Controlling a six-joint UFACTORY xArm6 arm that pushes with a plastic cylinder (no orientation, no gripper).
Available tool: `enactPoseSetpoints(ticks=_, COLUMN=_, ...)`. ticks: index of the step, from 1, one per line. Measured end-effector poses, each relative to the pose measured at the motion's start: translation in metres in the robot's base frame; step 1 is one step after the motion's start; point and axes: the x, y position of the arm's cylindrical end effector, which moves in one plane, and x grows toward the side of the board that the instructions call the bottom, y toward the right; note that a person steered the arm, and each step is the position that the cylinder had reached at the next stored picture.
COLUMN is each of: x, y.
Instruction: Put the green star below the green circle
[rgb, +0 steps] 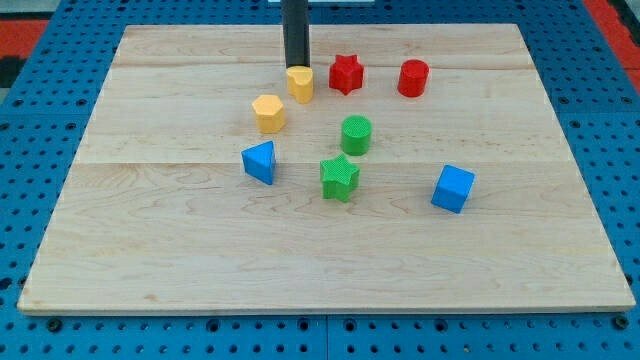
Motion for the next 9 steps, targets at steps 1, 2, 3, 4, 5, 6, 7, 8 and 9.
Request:
enactPoseSetpoints(ticks=1, x=0.009, y=-0.004)
enactPoseSetpoints(ticks=2, x=0.008, y=-0.023)
enactPoseSetpoints(ticks=3, x=-0.008, y=-0.077)
enactPoseSetpoints(ticks=4, x=0.021, y=-0.111)
enactPoseSetpoints(ticks=5, x=0.093, y=-0.111)
enactPoseSetpoints(ticks=6, x=0.152, y=-0.111)
enactPoseSetpoints(ticks=7, x=0.173, y=-0.096)
enactPoseSetpoints(ticks=8, x=0.173, y=-0.066)
enactPoseSetpoints(ticks=9, x=0.173, y=-0.046)
